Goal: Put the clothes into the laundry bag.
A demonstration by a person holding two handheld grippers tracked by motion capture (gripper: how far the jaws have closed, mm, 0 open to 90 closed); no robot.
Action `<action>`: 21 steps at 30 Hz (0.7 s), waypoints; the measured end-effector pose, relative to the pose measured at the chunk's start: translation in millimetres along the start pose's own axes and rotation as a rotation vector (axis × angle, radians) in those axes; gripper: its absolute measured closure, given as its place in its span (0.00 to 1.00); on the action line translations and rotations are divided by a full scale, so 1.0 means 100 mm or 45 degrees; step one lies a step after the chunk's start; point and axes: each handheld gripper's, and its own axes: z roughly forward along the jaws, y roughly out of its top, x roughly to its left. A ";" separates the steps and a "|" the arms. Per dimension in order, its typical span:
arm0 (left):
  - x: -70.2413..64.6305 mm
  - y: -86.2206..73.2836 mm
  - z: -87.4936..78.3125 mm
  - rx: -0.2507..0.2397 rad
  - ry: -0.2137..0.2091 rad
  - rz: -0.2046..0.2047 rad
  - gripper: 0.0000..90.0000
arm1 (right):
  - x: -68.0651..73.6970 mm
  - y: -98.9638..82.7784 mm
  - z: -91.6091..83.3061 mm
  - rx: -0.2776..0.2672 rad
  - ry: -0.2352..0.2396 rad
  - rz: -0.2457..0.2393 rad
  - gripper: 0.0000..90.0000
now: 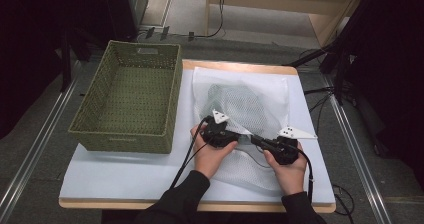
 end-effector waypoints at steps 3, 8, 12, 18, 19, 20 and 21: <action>-0.02 -0.19 -0.38 -0.041 0.004 0.105 0.39 | 0.05 0.00 0.01 0.006 0.023 -0.038 1.00; 0.09 -0.50 -0.84 -0.097 0.175 0.191 0.43 | 0.12 -0.02 0.02 0.019 0.078 -0.104 1.00; 0.30 -0.76 -1.07 -0.058 0.179 0.112 0.42 | 0.13 -0.06 0.00 0.036 0.104 -0.108 1.00; 0.47 -0.87 -1.07 0.043 0.258 0.058 0.43 | 0.18 -0.14 0.02 0.149 0.085 -0.183 1.00; 0.47 -0.87 -1.09 0.032 0.278 0.053 0.43 | 0.18 -0.16 0.03 0.179 0.062 -0.199 1.00; 0.48 -0.87 -1.10 0.037 0.281 0.060 0.43 | 0.18 -0.18 0.03 0.202 0.039 -0.201 0.99; 0.48 -0.88 -1.11 0.034 0.274 0.062 0.43 | 0.18 -0.19 0.02 0.197 0.046 -0.205 0.95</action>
